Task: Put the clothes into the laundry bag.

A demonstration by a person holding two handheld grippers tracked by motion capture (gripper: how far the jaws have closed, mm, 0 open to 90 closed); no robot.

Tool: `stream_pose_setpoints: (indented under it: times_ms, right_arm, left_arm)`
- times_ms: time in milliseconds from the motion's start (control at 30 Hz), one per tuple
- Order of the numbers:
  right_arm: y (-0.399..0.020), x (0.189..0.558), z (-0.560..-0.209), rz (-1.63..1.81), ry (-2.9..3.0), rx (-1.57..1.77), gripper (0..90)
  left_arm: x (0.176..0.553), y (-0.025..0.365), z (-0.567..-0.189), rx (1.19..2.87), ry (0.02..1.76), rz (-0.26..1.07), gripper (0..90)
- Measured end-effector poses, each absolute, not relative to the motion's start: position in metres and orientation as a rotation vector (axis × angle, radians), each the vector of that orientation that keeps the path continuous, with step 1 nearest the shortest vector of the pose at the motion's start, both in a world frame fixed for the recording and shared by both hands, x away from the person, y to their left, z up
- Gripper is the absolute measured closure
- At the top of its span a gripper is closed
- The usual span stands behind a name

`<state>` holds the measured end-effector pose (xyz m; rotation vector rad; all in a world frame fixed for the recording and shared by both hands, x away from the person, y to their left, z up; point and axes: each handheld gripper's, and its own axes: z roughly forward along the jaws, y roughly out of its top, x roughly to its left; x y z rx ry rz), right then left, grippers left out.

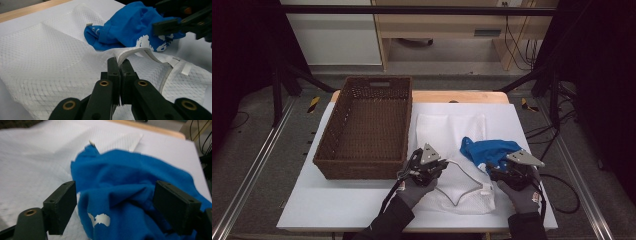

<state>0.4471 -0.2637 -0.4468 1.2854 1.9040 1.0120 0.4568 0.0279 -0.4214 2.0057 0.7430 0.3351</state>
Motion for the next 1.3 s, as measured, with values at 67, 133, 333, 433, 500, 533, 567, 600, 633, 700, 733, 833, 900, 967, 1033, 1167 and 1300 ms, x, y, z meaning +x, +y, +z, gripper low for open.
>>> stream_pose_setpoints:
  times_ms: [67, 133, 333, 433, 500, 533, 567, 600, 633, 700, 733, 833, 900, 967, 1033, 1167, 1300]
  right_arm:
    - [-0.261, 0.454, -0.454, 0.970, 1.941, 1.308, 18.5]
    - [-0.257, 0.461, -0.461, 0.917, 1.963, 1.312, 18.6]
    - [-0.257, 0.474, -0.476, 0.833, 1.995, 1.362, 36.5]
    - [-0.259, 0.474, -0.477, 0.826, 1.986, 1.379, 57.1]
    - [-0.263, 0.475, -0.477, 0.865, 1.980, 1.422, 66.3]
    - [-0.264, 0.475, -0.476, 0.886, 1.976, 1.439, 69.2]
    - [-0.266, 0.475, -0.476, 0.895, 1.975, 1.445, 70.9]
    - [-0.266, 0.474, -0.475, 0.905, 1.969, 1.466, 71.9]
    - [-0.267, 0.474, -0.474, 0.914, 1.964, 1.464, 72.5]
    - [-0.270, 0.470, -0.469, 0.978, 1.930, 1.474, 72.9]
    - [-0.272, 0.467, -0.465, 1.016, 1.918, 1.453, 73.0]
    - [-0.275, 0.453, -0.449, 1.148, 1.884, 1.418, 73.1]
    - [-0.275, 0.444, -0.439, 1.197, 1.881, 1.375, 73.1]
    - [-0.272, 0.434, -0.431, 1.238, 1.885, 1.320, 73.1]
    - [-0.270, 0.425, -0.423, 1.281, 1.886, 1.275, 73.1]
    - [-0.264, 0.410, -0.408, 1.337, 1.897, 1.196, 73.1]
    - [-0.255, 0.393, -0.395, 1.409, 1.909, 1.100, 73.1]
  left_arm:
    - [0.457, 0.027, -0.422, 2.006, 0.742, 0.335, 88.5]
    - [0.456, 0.027, -0.422, 2.007, 0.740, 0.337, 88.5]
    - [0.456, 0.028, -0.423, 2.013, 0.737, 0.331, 88.5]
    - [0.456, 0.028, -0.423, 2.009, 0.739, 0.328, 88.5]
    - [0.456, 0.027, -0.424, 2.009, 0.738, 0.326, 88.5]
    - [0.456, 0.027, -0.424, 2.010, 0.738, 0.325, 88.5]
    - [0.456, 0.027, -0.424, 2.010, 0.739, 0.323, 88.6]
    - [0.456, 0.027, -0.424, 2.009, 0.739, 0.322, 88.6]
    - [0.457, 0.027, -0.423, 2.007, 0.740, 0.322, 88.6]
    - [0.457, 0.028, -0.423, 2.004, 0.741, 0.323, 88.6]
    - [0.457, 0.028, -0.423, 2.002, 0.744, 0.323, 88.6]
    - [0.458, 0.027, -0.421, 1.999, 0.748, 0.321, 88.6]
    - [0.459, 0.025, -0.420, 2.000, 0.747, 0.322, 88.6]
    - [0.459, 0.022, -0.419, 2.002, 0.747, 0.324, 88.6]
    - [0.460, 0.020, -0.418, 2.005, 0.750, 0.327, 88.6]
    - [0.461, 0.018, -0.415, 2.012, 0.756, 0.331, 88.6]
    - [0.463, 0.017, -0.414, 2.011, 0.765, 0.329, 88.7]
